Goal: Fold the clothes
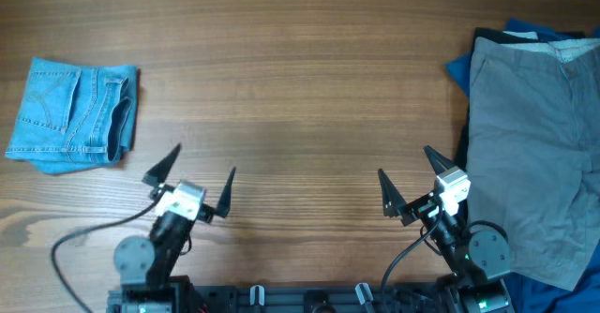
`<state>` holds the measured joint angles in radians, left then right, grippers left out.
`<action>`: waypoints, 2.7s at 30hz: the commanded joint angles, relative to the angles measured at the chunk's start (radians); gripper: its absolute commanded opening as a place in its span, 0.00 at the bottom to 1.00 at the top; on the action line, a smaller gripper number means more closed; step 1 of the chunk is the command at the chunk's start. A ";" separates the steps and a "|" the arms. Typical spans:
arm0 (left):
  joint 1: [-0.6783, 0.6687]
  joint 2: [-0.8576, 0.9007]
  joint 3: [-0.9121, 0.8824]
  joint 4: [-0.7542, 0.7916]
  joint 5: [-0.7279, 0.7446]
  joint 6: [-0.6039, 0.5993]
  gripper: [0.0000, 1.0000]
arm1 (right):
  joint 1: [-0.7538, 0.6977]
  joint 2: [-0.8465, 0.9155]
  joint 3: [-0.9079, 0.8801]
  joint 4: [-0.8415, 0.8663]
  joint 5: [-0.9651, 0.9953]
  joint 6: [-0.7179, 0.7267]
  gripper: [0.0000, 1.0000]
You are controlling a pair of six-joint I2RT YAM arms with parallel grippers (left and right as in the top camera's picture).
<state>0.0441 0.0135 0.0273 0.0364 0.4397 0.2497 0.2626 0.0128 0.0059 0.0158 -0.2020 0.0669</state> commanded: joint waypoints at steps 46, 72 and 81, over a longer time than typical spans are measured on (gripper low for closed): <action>-0.005 -0.010 -0.021 -0.079 -0.024 -0.048 1.00 | -0.007 -0.008 -0.001 0.002 -0.002 0.012 1.00; -0.005 -0.010 -0.021 -0.079 -0.025 -0.048 1.00 | -0.007 -0.008 -0.001 0.002 -0.002 0.012 1.00; -0.005 -0.010 -0.021 -0.079 -0.024 -0.048 1.00 | -0.007 -0.008 -0.001 0.002 -0.002 0.012 1.00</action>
<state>0.0441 0.0128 0.0059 -0.0349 0.4316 0.2192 0.2626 0.0128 0.0059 0.0158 -0.2020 0.0669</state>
